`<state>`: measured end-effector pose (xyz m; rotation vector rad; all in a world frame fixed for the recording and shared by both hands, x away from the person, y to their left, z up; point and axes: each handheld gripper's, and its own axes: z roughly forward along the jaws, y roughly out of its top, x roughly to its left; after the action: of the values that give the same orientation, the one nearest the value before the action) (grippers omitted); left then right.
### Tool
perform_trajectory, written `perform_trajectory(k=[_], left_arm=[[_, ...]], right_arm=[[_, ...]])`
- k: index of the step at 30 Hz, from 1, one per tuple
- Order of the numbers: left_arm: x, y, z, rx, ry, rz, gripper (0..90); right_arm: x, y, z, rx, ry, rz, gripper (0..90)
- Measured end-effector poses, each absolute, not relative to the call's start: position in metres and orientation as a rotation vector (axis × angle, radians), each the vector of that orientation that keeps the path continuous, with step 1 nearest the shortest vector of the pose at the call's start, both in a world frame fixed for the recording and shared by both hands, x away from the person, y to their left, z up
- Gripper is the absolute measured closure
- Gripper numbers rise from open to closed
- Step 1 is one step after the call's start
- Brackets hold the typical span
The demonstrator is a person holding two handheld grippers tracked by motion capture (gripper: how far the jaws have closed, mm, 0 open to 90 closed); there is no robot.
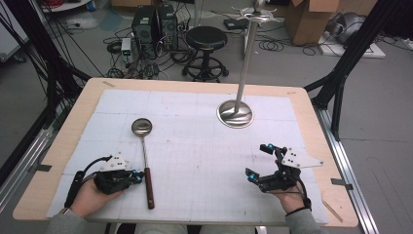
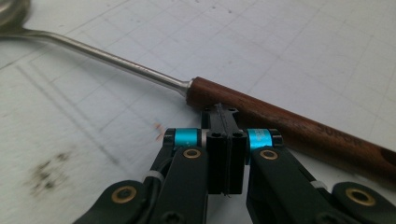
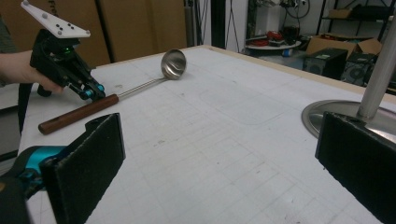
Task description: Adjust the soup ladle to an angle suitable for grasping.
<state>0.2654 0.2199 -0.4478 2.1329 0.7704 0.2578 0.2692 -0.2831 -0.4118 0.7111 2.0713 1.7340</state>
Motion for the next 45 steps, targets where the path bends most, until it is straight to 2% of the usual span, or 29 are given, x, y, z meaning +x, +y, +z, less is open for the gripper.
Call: perform_trajectory(k=[12, 29, 37, 45], left_arm=[[0.275, 0.188, -0.447, 2.149, 0.733, 0.240, 89.7], [0.294, 0.165, -0.440, 2.158, 0.703, 0.242, 89.6], [0.319, 0.185, -0.419, 2.071, 0.745, 0.344, 89.6], [0.346, 0.182, -0.421, 2.126, 0.796, 0.446, 89.6]], right_arm=[[0.270, -0.282, -0.413, 0.702, 2.101, 1.733, 0.2], [0.270, -0.281, -0.413, 0.702, 2.109, 1.735, 0.2], [0.270, -0.279, -0.414, 0.704, 2.131, 1.727, 0.2], [0.270, -0.280, -0.414, 0.702, 2.121, 1.726, 0.2]])
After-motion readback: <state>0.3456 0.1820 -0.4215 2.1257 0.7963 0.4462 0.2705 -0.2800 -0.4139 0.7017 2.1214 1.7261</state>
